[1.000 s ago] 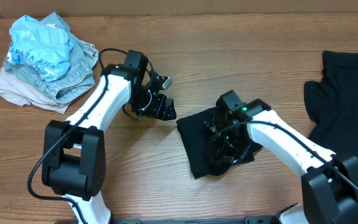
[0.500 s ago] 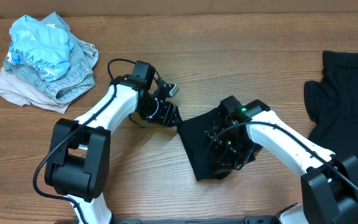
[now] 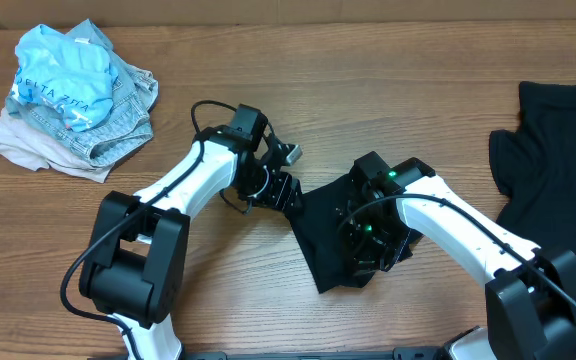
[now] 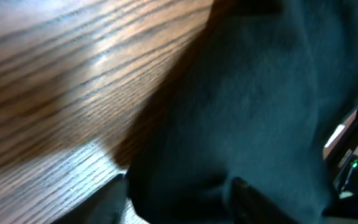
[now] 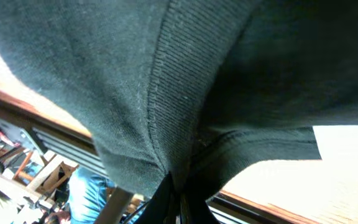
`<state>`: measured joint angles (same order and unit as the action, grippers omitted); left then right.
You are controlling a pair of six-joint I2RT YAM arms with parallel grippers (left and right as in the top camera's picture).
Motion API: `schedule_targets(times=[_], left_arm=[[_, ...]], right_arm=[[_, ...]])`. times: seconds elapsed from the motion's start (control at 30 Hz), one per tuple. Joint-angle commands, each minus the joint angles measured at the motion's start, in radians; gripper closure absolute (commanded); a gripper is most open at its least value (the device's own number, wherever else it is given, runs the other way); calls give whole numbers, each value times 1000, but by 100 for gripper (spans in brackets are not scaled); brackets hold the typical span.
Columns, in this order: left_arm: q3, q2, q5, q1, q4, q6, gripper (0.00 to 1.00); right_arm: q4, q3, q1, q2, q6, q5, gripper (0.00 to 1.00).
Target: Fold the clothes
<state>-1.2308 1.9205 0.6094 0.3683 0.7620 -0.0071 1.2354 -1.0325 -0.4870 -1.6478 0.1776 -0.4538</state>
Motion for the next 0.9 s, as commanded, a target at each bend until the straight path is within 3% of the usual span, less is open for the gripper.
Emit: schedule_targets(times=[0.0,0.03,0.1,0.2,0.53,0.87], left_arm=[[25,-11,-6,5,-7,-5,63],[25,-11,-8,5,-8,-8,70],[25,-11,-11,5,-11,-8,85],[25,-11,-45,-3,-11,-20,96],[24,-11,-84,-96,35,-45,96],[23,-11,-55,-153,71,-30,96]], right_arm=[[6,-24,-3,15,48,50,95],[6,-24,-3,15,56,53,87],[5,-24,-3,15,56,54,62],[0,-31,14,34,57,74,62],[-24,-85,249,117,159,211,55],[-145,-10,264,85,151,269,57]])
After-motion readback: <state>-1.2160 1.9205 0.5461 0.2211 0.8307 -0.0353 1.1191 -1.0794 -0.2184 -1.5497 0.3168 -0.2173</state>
